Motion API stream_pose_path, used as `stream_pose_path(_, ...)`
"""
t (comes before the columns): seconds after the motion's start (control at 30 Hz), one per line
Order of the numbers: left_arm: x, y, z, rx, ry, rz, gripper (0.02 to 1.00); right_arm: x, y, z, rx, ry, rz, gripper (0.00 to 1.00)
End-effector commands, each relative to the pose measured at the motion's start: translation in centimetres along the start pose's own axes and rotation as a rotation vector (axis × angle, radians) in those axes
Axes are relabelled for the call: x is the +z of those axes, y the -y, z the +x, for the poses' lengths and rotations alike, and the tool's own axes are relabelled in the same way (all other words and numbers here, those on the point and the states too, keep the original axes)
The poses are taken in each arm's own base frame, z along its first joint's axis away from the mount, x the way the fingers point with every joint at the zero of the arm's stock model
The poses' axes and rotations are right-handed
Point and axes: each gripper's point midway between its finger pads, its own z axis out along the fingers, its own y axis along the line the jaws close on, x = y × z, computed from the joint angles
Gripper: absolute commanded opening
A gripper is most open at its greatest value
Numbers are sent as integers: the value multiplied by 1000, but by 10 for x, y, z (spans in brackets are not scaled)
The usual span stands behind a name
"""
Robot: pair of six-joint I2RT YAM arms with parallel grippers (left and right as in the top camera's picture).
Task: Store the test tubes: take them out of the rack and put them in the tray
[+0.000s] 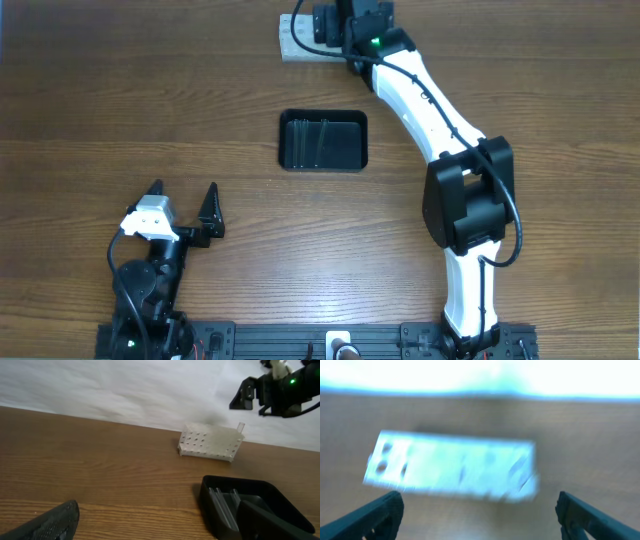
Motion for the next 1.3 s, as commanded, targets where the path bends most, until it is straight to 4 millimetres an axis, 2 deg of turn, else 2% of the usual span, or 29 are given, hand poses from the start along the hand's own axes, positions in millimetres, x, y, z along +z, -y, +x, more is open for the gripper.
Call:
stream_pose_path(0.03, 0, 0, 2, 14, -2, 3, 998, 20, 6, 1, -94, 25, 31, 974)
stream_pose_path(0.2, 0, 0, 2, 14, -2, 3, 1000, 42, 11, 17, -91, 11, 41, 930)
stream_pose_path(0.3, 0, 0, 2, 14, -2, 3, 1000, 51, 15, 25, -90, 0, 50, 869)
stream_pose_path(0.47, 0, 0, 2, 14, -2, 3, 1000, 53, 24, 27, -74, -5, 77, 728)
stream_pose_path(0.73, 0, 0, 2, 14, -2, 3, 998, 53, 28, 27, -67, -8, 93, 389)
stream_pose_path(1.0, 0, 0, 2, 14, -2, 3, 1000, 53, 28, 26, -47, -1, 91, 257)
stream_pose_path(1.17, 0, 0, 2, 14, -2, 3, 1000, 53, 27, 25, -46, 4, 90, 132)
stream_pose_path(1.3, 0, 0, 2, 14, -2, 3, 1000, 53, 27, 23, -44, 12, 88, 108)
